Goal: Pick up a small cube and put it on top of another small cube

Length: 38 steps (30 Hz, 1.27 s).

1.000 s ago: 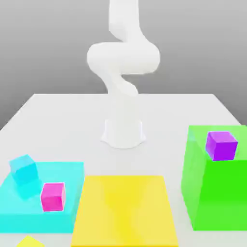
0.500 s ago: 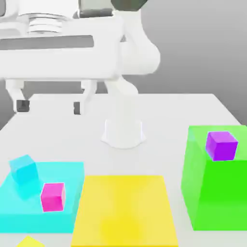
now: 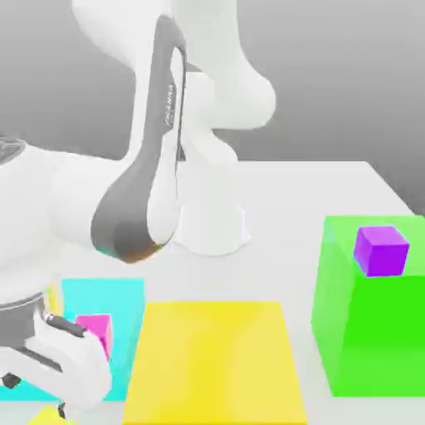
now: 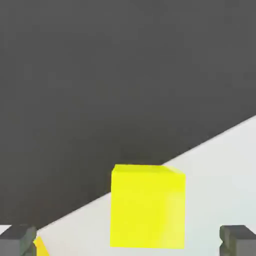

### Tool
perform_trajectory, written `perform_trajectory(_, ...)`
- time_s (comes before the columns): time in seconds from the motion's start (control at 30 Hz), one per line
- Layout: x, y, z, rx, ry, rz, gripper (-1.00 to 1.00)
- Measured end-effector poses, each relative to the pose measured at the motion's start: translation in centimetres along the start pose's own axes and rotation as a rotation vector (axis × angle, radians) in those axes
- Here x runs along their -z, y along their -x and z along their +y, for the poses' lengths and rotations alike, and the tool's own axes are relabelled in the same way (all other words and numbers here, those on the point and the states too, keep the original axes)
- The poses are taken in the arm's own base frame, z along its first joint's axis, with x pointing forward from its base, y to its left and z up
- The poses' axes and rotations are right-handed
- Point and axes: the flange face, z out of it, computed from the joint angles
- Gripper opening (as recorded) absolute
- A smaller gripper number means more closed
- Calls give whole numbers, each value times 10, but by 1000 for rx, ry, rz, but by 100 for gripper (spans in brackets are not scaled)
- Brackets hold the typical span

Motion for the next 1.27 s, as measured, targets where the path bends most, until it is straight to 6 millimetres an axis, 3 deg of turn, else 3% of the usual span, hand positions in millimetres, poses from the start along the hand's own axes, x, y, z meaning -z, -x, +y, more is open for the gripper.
perform_trajectory(0.07, -32, 0, 1, -2, 3, -2, 0)
perform_trajectory(0.1, -41, 0, 2, -3, 4, -2, -100)
perform_trajectory(0.33, -40, 0, 2, -3, 4, -3, -100)
perform_trajectory(0.53, 35, 5, 11, -25, 1, -6, -100)
perform_trajectory(0.73, 91, 28, 46, -101, -1, -12, -100)
perform_trajectory(0.93, 133, 56, 88, -177, 1, -7, -100)
perform_trajectory(1.0, 125, 62, 95, -188, 2, -5, -100)
perform_trajectory(1.07, 99, 63, 96, -190, 2, -4, -100)
perform_trajectory(1.1, 85, 64, 97, -191, 3, -4, 100)
perform_trajectory(1.27, 85, 64, 97, -190, 3, -4, 100)
